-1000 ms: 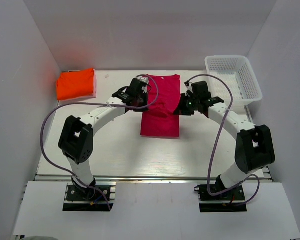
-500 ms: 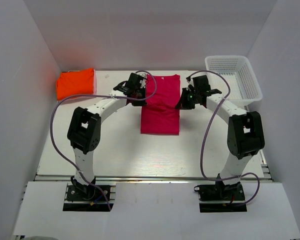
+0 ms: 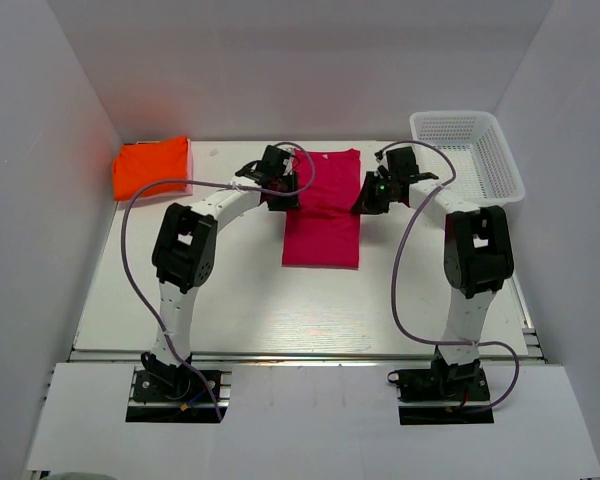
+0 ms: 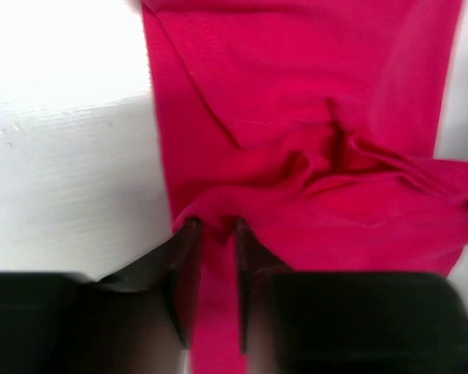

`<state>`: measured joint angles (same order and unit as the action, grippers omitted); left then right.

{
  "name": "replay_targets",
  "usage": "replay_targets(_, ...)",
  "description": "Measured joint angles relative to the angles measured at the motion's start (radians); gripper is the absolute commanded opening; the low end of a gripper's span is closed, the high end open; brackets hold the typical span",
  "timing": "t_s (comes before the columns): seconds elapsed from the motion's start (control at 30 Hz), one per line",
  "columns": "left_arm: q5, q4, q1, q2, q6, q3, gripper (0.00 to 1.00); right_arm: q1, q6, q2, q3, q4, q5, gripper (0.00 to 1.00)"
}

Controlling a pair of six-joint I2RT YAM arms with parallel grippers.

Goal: Fold and stack the t-shirts
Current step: Fold the folded rectangular tshirt in 1/3 of the way, then grab one side of the 2/3 rectangular tshirt with both arms

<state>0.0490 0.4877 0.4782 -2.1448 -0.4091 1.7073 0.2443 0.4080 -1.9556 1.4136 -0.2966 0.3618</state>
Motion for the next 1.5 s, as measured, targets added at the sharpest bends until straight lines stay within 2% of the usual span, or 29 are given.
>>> replay_targets(0.03, 0.000, 0.000, -0.005, -0.011, -0.005, 0.006, 0.80, -0.003, 0.008, -0.011, 0.008, 0.002, 0.000, 0.27)
replay_targets(0.07, 0.001, 0.005, -0.011, -0.023, -0.014, 0.016, 0.99, -0.005, 0.014, -0.021, 0.015, 0.005, -0.002, 0.57)
replay_targets(0.13, 0.000, 0.013, -0.023, -0.045, -0.031, 0.047, 1.00, -0.012, 0.026, -0.036, 0.030, 0.008, -0.008, 0.89)
replay_targets(0.3, -0.011, 0.035, -0.057, -0.061, -0.051, 0.127, 1.00, -0.027, 0.003, -0.043, 0.084, 0.024, -0.013, 0.91)
replay_targets(0.4, -0.014, 0.009, -0.071, -0.023, -0.048, 0.090, 1.00, -0.029, -0.016, 0.001, 0.050, 0.059, -0.006, 0.91)
replay_targets(0.63, 0.024, -0.024, -0.054, 0.176, -0.005, -0.215, 1.00, -0.026, -0.030, 0.239, -0.235, 0.119, 0.066, 0.91)
replay_targets(0.83, 0.095, -0.108, -0.011, 0.394, 0.017, -0.559, 1.00, -0.026, 0.005, 0.371, -0.518, 0.187, 0.140, 0.91)
replay_targets(1.03, 0.126, -0.165, 0.034, 0.417, 0.004, -0.661, 1.00, -0.026, 0.035, 0.368, -0.636, 0.235, 0.188, 0.91)
replay_targets(1.23, 0.133, -0.204, 0.055, 0.367, -0.013, -0.657, 0.75, -0.025, 0.054, 0.317, -0.647, 0.300, 0.219, 0.91)
replay_targets(1.37, 0.132, -0.208, 0.062, 0.360, -0.023, -0.655, 0.65, -0.025, 0.067, 0.294, -0.647, 0.332, 0.246, 0.80)
replay_targets(1.5, 0.133, -0.220, 0.065, 0.350, -0.034, -0.665, 0.49, -0.025, 0.079, 0.270, -0.647, 0.354, 0.255, 0.66)
